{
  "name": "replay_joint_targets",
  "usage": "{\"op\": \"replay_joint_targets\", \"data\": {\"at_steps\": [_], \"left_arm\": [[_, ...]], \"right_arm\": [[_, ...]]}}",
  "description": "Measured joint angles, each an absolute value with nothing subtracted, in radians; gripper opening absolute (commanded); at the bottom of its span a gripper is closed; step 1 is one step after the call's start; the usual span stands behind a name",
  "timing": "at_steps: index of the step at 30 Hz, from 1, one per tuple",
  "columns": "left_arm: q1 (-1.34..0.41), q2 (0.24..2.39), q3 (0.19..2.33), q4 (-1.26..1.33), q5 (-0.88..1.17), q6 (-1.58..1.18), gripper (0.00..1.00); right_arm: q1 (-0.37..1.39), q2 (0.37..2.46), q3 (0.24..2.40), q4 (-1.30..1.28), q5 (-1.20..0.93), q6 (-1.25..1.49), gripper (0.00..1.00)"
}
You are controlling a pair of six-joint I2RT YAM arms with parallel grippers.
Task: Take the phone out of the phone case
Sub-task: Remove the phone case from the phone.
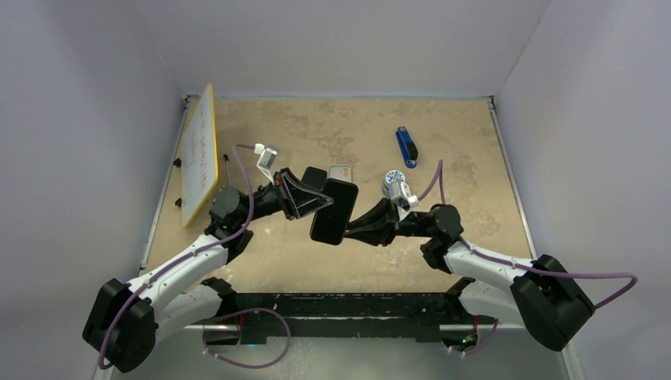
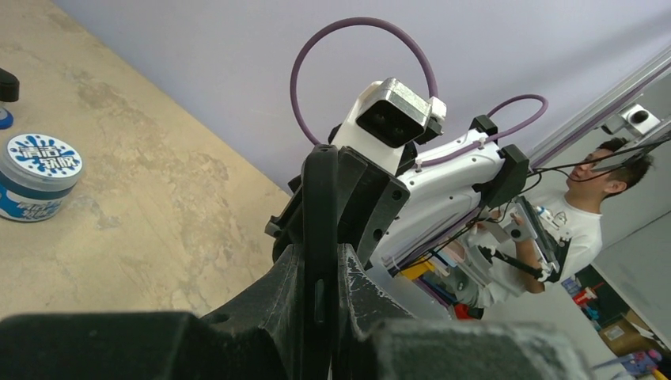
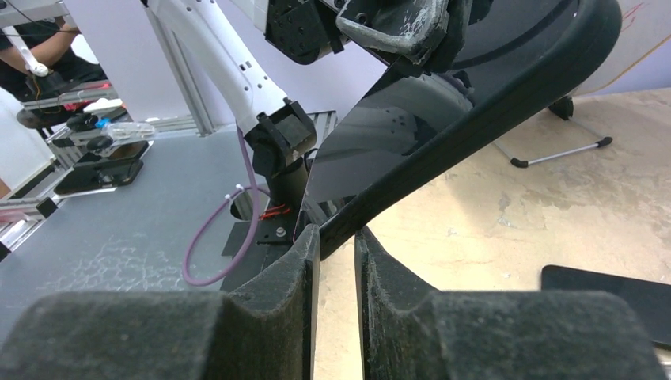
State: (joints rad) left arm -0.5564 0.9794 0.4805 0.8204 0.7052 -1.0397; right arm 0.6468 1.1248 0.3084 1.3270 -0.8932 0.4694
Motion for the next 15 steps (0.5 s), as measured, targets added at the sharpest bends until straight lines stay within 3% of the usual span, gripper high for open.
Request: {"op": "replay_joint_targets", "data": {"at_steps": [9, 15], "left_arm": [[-0.552, 1.026, 0.471, 0.949, 0.739, -1.116, 0.0], [-0.55, 1.044, 0.457, 0.995, 0.735, -1.135, 0.0]], "right_arm": [[0.643, 1.133, 0.308, 1.33, -0.892, 0.454, 0.11], [0.643, 1.13, 0.308, 1.305, -0.873, 0.445, 0.17]]}}
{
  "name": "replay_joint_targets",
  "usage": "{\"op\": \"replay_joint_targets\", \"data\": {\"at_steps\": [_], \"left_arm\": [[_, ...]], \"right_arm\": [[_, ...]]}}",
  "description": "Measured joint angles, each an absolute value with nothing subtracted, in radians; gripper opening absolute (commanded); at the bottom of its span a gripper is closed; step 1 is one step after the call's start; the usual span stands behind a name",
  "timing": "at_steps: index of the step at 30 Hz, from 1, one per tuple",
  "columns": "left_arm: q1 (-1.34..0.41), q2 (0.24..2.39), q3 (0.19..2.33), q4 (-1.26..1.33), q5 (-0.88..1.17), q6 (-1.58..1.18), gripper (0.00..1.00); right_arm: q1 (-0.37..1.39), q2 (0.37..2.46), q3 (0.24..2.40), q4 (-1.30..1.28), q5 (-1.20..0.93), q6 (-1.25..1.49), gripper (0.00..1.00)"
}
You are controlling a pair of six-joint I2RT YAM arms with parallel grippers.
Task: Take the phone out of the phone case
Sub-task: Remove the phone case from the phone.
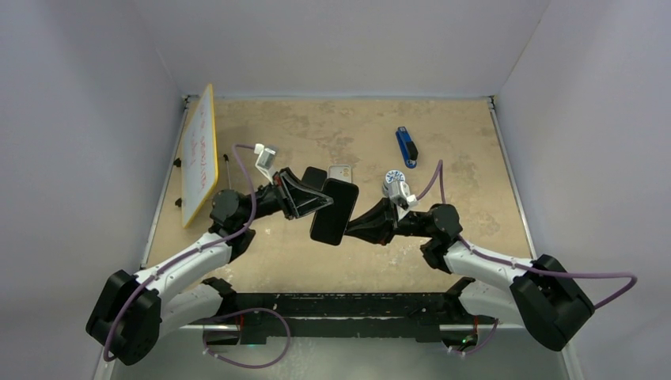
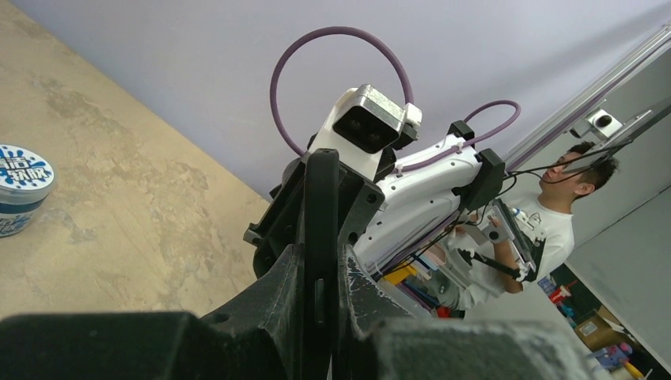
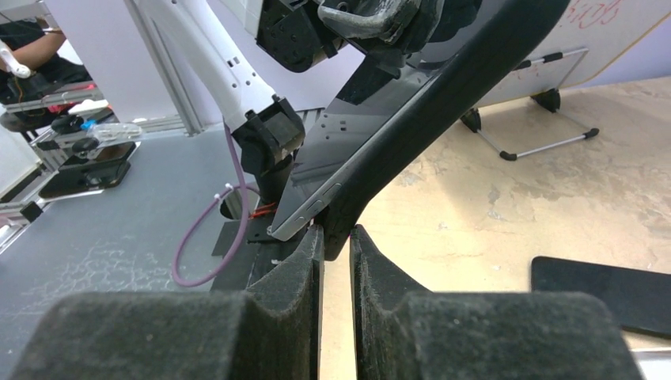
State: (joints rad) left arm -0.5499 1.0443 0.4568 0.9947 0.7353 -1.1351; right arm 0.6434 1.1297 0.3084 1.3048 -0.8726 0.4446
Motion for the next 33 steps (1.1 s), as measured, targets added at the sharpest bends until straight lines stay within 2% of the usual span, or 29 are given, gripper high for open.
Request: {"op": "replay_joint_targets", "data": {"at_steps": [15, 22, 27, 33], "left_arm": [[-0.595, 1.078, 0.425, 1.067, 0.62, -1.129, 0.0], [-0.628, 1.089, 0.419, 1.076, 0.567, -1.108, 0.0], [-0.647, 1.097, 0.419, 1.047, 0.528, -1.085, 0.0], [-0.669, 1.124, 0.427, 0.925, 0.467, -1.054, 0.0]], "right_arm": [[0.644, 1.11, 0.29, 1.291, -0.718, 0.632, 0.26], [0.643, 1.125, 0.287, 1.317, -0.68, 0.701, 0.27], [0.638, 1.139, 0.286, 1.323, -0.671, 0.731, 0.24], [0.632, 1.158, 0.226, 1.31, -0.619, 0.779, 0.14]]}}
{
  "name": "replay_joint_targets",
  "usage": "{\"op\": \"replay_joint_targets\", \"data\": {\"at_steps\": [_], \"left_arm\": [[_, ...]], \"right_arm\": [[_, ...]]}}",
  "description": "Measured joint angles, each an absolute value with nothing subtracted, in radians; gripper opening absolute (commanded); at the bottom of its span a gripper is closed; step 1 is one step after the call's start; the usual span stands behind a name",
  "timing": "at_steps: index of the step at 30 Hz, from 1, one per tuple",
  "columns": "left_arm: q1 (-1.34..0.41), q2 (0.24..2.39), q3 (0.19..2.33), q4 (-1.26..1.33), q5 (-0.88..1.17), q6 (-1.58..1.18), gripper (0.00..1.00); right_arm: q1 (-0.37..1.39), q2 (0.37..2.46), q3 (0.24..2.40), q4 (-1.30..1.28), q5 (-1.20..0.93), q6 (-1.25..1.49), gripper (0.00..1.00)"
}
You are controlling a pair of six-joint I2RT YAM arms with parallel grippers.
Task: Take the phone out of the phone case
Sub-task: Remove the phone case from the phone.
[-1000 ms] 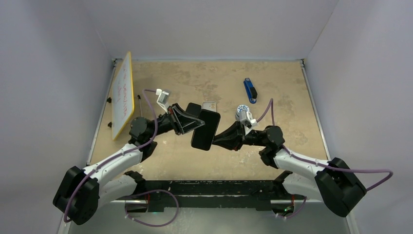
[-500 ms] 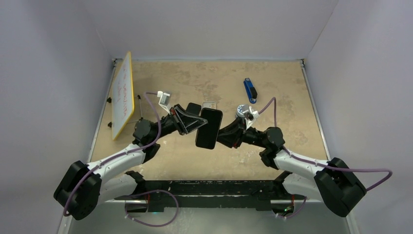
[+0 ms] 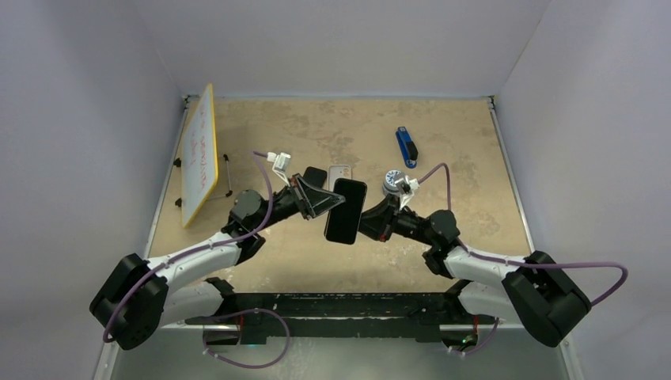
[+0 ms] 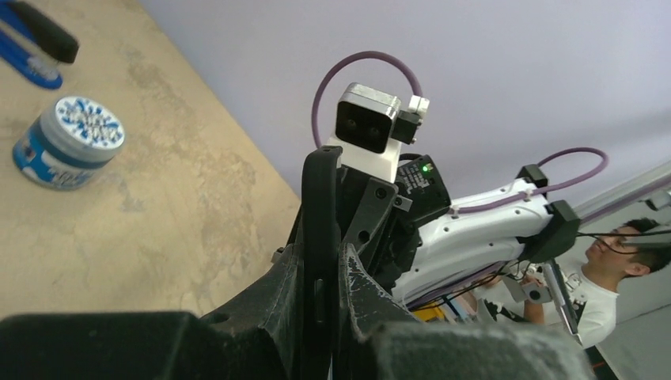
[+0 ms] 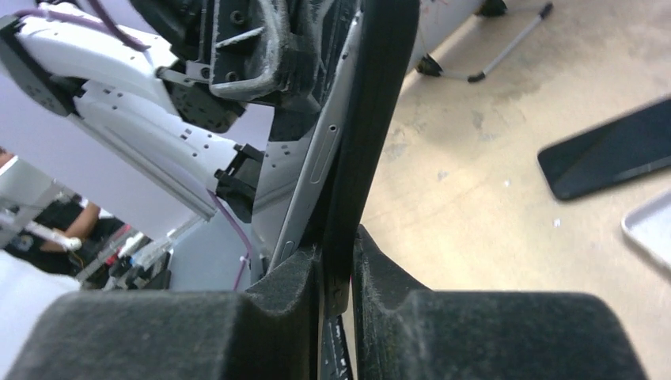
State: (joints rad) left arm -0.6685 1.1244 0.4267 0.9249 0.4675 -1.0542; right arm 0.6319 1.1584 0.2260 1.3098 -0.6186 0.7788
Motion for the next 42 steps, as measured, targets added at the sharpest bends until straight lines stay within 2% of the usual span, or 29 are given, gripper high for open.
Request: {"op": "replay_joint_targets", "data": {"at_steps": [3, 6, 12, 18, 26, 42], "left_arm": [[-0.684, 1.147, 0.442, 0.845, 0.448, -1.033, 0.08], [-0.699, 1.174, 0.453, 0.772, 0.429, -1.014, 0.22], [-0.708, 1.213, 0.469, 0.61, 0.359, -0.946, 0.45], [-0.71, 1.237, 0.507, 0.425, 0.278, -0.873, 0.58], [-0.743, 1.243, 0.586, 0.237, 0.145, -0.767, 0.65], [-1.024, 1.308, 0.775, -0.109, -0.27, -0.576, 0.67]], "right_arm": [[0.633, 1.157, 0.186, 1.289, -0.583, 0.797, 0.08], [0.633, 1.151, 0.145, 1.258, -0.544, 0.821, 0.0], [0.635, 1.143, 0.094, 1.214, -0.481, 0.839, 0.0], [0.635, 1.148, 0.073, 1.185, -0.425, 0.845, 0.0], [0.635, 1.255, 0.073, 1.171, -0.376, 0.847, 0.0], [0.635, 1.52, 0.104, 1.205, -0.376, 0.944, 0.0]]}}
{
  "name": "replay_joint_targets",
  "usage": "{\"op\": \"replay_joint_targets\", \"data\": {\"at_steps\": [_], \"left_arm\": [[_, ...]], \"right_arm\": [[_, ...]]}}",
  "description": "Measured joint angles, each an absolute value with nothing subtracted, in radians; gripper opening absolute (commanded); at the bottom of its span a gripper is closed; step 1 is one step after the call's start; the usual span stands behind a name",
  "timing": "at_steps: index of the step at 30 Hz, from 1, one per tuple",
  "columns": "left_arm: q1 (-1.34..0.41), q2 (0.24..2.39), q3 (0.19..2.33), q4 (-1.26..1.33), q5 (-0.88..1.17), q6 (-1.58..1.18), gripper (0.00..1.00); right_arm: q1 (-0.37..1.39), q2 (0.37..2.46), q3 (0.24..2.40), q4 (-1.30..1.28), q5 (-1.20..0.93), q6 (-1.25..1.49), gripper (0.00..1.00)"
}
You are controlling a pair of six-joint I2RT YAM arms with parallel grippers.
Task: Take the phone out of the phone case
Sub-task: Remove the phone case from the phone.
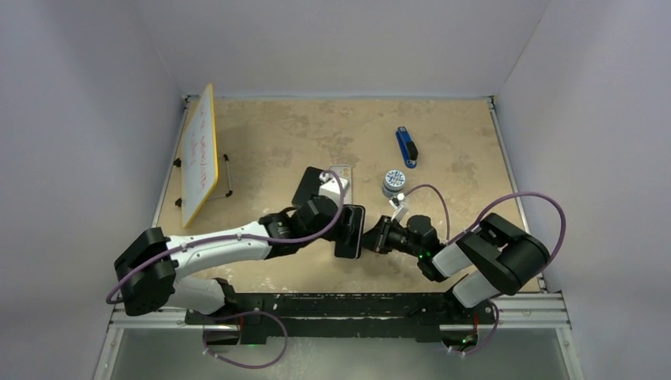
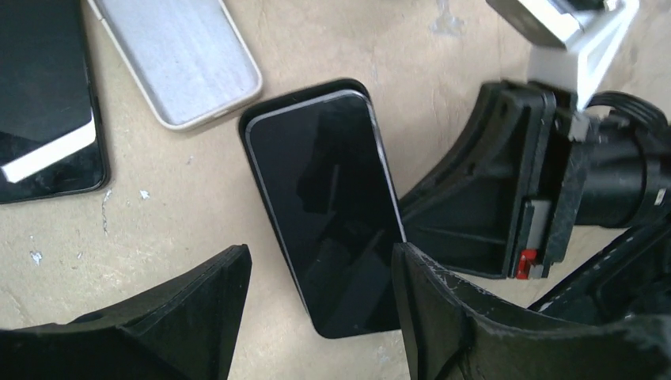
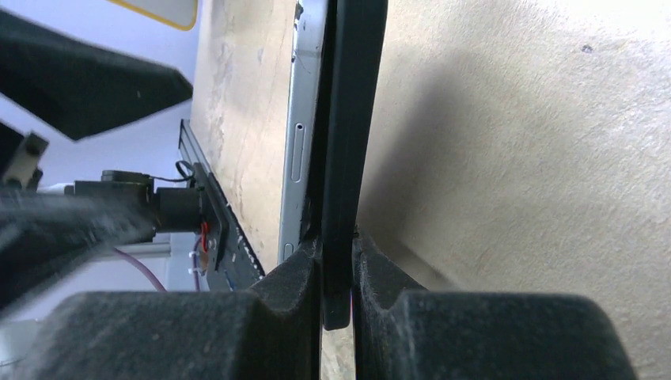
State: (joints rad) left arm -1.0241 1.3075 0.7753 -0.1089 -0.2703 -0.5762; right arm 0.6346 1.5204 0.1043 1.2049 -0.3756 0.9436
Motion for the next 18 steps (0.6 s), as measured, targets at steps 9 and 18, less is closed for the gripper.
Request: {"op": "replay_joint_targets", "data": {"at_steps": [9, 18], "left_arm": [[-1.225, 1.472, 0.929, -0.242, -0.473, -0.53, 0.68], [-1.387, 1.674, 1.1, -0.42, -0.688, -0.531, 0.68]], "right_arm": [[0.635, 1.524, 0.148, 1.143, -0.363, 0.987, 0.0], [0.635, 1.471, 0.183, 0.992, -0.347, 0.987, 0.0]]}}
